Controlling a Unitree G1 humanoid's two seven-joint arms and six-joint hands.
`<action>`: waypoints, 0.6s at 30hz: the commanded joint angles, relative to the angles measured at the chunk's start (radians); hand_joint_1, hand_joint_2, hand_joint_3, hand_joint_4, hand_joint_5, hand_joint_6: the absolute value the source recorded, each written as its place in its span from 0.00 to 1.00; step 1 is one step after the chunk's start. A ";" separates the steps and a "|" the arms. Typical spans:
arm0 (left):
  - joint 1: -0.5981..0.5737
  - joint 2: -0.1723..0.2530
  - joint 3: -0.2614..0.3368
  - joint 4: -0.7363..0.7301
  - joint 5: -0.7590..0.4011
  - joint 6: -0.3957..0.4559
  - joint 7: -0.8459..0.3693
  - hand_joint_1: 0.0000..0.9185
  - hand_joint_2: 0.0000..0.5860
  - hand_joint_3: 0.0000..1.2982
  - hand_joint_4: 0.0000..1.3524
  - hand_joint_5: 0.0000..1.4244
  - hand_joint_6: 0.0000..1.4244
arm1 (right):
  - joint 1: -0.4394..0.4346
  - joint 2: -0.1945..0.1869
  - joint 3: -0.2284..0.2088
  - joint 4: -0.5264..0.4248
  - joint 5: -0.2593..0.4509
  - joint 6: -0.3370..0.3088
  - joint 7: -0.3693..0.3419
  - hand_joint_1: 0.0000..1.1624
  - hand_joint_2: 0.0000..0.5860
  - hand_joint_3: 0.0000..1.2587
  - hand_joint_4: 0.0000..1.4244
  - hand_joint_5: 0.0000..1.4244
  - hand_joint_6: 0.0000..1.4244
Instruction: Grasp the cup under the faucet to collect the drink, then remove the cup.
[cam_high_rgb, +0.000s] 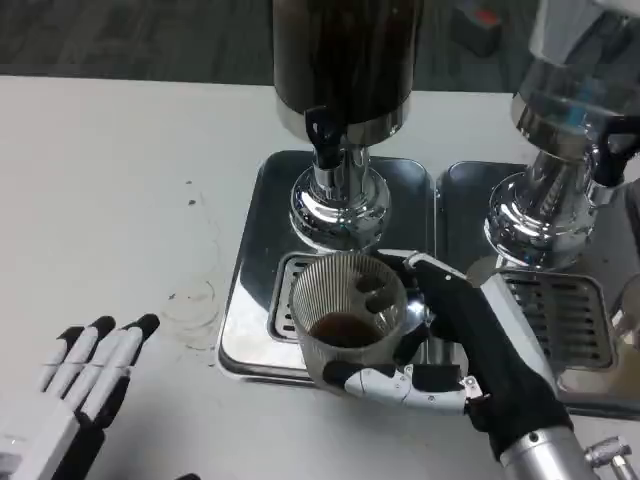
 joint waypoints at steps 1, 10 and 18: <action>0.017 0.006 0.002 -0.021 0.012 0.014 0.011 0.00 0.22 0.00 0.00 0.00 0.00 | 0.012 -0.005 0.002 -0.063 0.020 -0.039 0.008 0.84 0.38 0.35 0.41 0.48 0.62; 0.032 0.012 0.008 -0.028 -0.009 0.019 -0.006 0.00 0.22 0.00 0.00 0.00 0.00 | 0.030 -0.026 0.005 -0.105 0.033 -0.024 0.038 0.84 0.38 0.36 0.41 0.48 0.62; 0.031 0.007 0.008 -0.029 -0.017 0.021 -0.014 0.00 0.22 0.00 0.00 0.00 0.00 | 0.026 -0.025 0.010 -0.115 0.036 -0.018 0.058 0.84 0.39 0.36 0.41 0.48 0.62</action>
